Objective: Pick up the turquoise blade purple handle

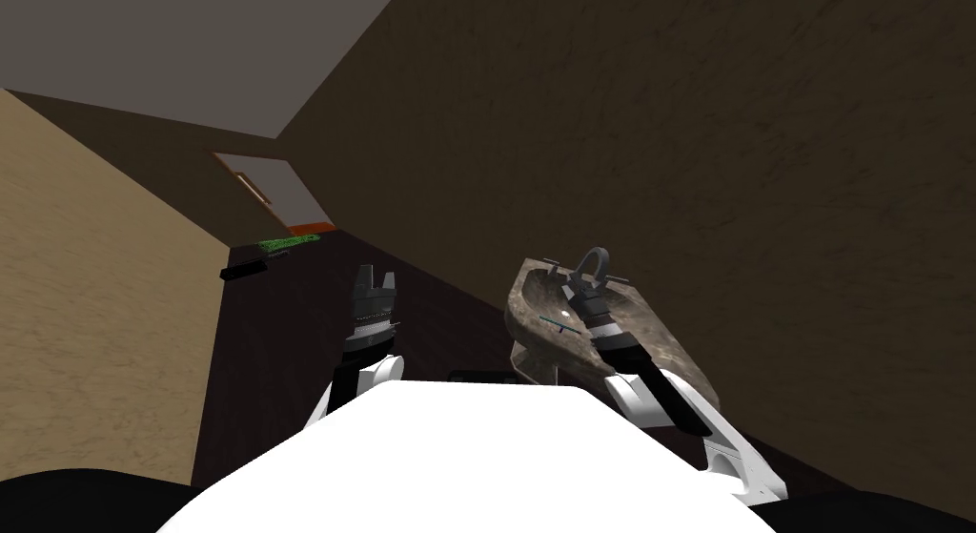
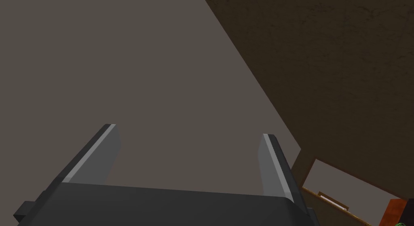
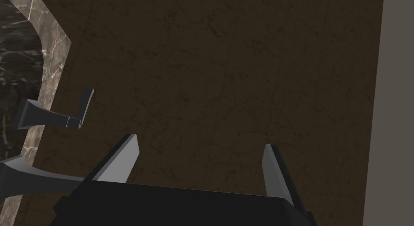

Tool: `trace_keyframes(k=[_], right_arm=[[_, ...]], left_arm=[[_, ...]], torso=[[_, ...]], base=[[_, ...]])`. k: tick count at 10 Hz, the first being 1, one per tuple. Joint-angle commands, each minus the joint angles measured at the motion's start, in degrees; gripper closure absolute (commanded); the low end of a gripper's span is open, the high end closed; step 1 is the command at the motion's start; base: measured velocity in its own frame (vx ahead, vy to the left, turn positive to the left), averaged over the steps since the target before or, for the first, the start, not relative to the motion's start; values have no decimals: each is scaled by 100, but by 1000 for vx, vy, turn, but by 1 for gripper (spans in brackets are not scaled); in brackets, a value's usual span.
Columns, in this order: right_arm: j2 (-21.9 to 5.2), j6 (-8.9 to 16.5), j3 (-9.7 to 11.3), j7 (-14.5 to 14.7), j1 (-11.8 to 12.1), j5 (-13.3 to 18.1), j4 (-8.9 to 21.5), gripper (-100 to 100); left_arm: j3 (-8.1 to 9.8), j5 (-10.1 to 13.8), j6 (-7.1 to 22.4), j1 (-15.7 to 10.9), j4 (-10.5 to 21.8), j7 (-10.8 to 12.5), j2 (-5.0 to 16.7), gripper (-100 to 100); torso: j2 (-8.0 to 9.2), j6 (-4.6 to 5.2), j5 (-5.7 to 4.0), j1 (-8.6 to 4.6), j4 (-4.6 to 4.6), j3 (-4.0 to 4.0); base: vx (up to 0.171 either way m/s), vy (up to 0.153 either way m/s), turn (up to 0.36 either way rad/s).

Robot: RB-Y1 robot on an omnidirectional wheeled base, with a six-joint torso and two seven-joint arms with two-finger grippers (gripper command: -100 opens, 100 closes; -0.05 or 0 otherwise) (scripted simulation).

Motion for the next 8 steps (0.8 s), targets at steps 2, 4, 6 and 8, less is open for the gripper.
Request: trace_keyframes(k=[2, 4, 6, 8], right_arm=[[-408, 163, 5, 73, 118, -71, -58, -100], [-702, 273, 9, 118, 196, -115, -94, -100], [-1013, 386, 21, 167, 268, -152, -124, -100], [-1318, 504, 42, 219, 335, -182, -146, -100]], left_arm=[[0, 0, 0, 0, 0, 0, 0, 0], [0, 0, 0, 0, 0, 0, 0, 0], [0, 0, 0, 0, 0, 0, 0, 0], [0, 0, 0, 0, 0, 0, 0, 0]], torso=[[2, 0, 0, 1, 0, 1], [4, 0, 1, 5, 1, 2], [2, 0, 1, 5, 0, 1], [3, 0, 1, 5, 0, 1]], base=[[32, 9, 18], [31, 12, 14], [35, 15, 14], [29, 11, 9]])
